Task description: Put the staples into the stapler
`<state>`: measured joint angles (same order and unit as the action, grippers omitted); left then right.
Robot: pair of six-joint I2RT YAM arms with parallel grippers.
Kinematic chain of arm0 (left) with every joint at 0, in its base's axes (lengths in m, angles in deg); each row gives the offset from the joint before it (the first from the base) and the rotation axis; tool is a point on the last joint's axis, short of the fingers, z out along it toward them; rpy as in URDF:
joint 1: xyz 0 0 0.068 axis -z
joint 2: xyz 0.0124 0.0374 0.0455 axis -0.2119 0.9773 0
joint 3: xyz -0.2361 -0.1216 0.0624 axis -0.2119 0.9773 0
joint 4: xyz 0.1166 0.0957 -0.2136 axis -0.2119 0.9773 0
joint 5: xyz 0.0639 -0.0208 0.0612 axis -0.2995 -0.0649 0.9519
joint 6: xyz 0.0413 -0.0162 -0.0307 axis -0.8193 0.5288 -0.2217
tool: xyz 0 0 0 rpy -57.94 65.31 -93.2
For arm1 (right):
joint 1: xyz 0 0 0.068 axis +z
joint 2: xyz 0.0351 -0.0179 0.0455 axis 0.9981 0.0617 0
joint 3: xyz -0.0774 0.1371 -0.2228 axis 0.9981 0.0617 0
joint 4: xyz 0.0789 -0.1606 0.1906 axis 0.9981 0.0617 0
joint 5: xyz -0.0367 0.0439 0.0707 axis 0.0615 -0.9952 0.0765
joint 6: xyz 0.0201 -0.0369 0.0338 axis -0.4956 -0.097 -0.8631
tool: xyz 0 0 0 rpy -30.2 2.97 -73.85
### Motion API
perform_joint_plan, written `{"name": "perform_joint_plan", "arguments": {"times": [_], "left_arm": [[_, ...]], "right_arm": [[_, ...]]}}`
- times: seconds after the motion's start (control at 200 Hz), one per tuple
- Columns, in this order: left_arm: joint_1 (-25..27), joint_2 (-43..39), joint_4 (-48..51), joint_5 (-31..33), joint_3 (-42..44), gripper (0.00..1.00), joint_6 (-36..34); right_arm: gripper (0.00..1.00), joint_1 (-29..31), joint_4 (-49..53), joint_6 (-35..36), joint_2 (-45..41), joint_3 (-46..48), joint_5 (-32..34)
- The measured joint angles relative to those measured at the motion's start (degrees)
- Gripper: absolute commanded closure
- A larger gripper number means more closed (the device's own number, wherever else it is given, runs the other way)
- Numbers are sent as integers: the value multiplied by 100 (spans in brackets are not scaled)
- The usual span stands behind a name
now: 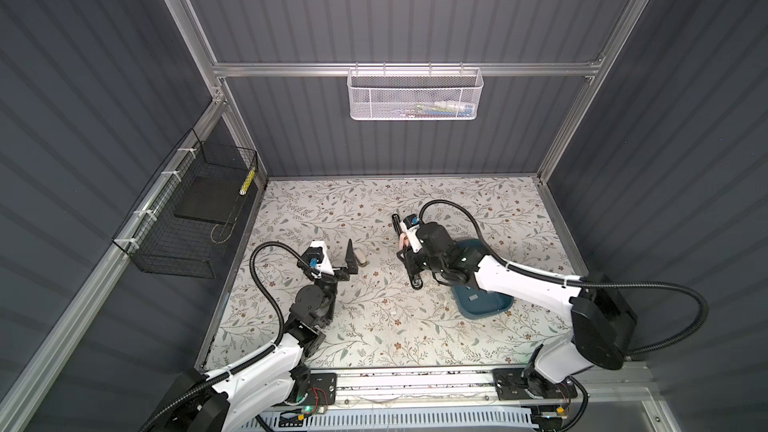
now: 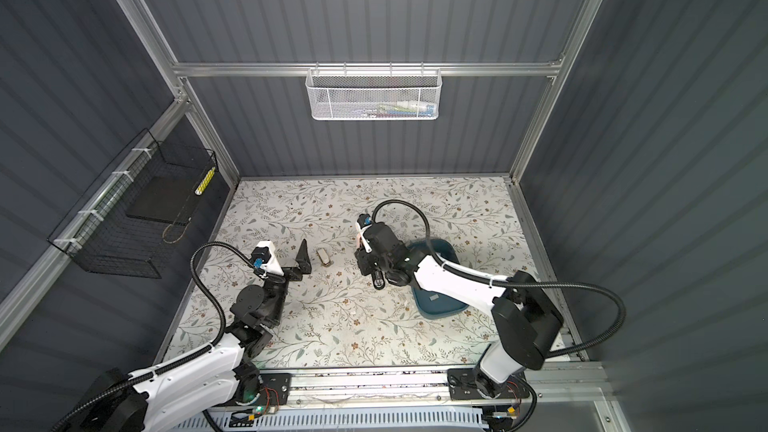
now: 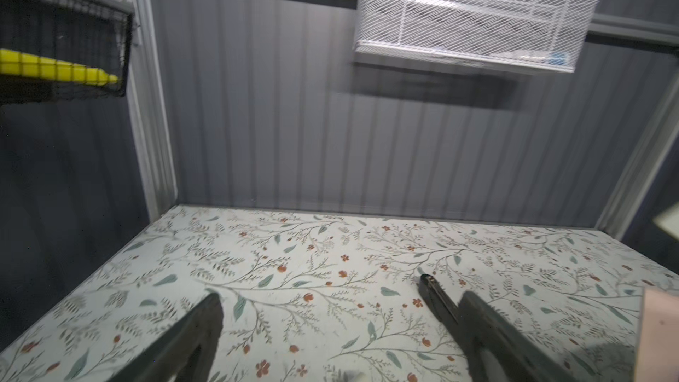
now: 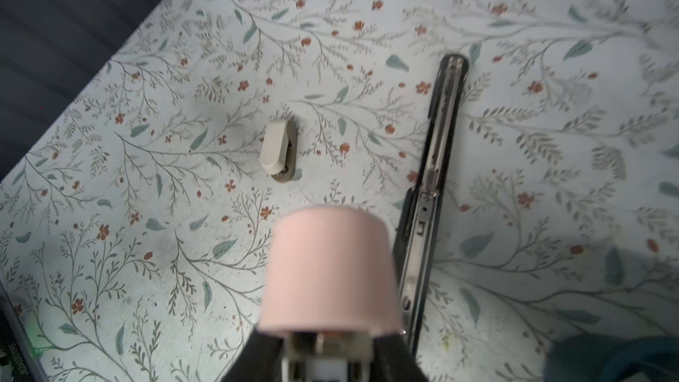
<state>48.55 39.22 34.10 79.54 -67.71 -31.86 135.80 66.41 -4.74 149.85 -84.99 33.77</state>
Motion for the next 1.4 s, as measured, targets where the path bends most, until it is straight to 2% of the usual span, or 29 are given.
{"name": "perform_joint_plan", "arguments": {"times": [0.135,0.29,0.65,0.805,0.87,1.021,1.161,1.246,1.401], "left_arm": [[0,2,286,426,-105,0,162],[0,-24,490,638,-146,0,264],[0,-122,778,713,-245,0,328],[0,-101,789,728,-275,0,326],[0,-101,802,756,-275,0,323],[0,-74,820,769,-284,0,321],[0,-76,826,769,-297,0,321],[0,-81,826,767,-306,0,321],[0,-90,826,636,-306,0,258]], "right_arm": [[100,166,581,-350,872,-662,205],[100,256,1207,-627,1714,-1237,439],[99,267,1687,-1008,2398,-1508,476],[87,267,1624,-1158,2433,-1541,466],[75,267,1598,-1202,2433,-1534,468],[56,256,1495,-1292,2424,-1486,516],[43,256,1453,-1333,2330,-1366,579],[37,256,1456,-1314,2304,-1342,614],[32,256,1318,-1161,2166,-1266,640]]}}
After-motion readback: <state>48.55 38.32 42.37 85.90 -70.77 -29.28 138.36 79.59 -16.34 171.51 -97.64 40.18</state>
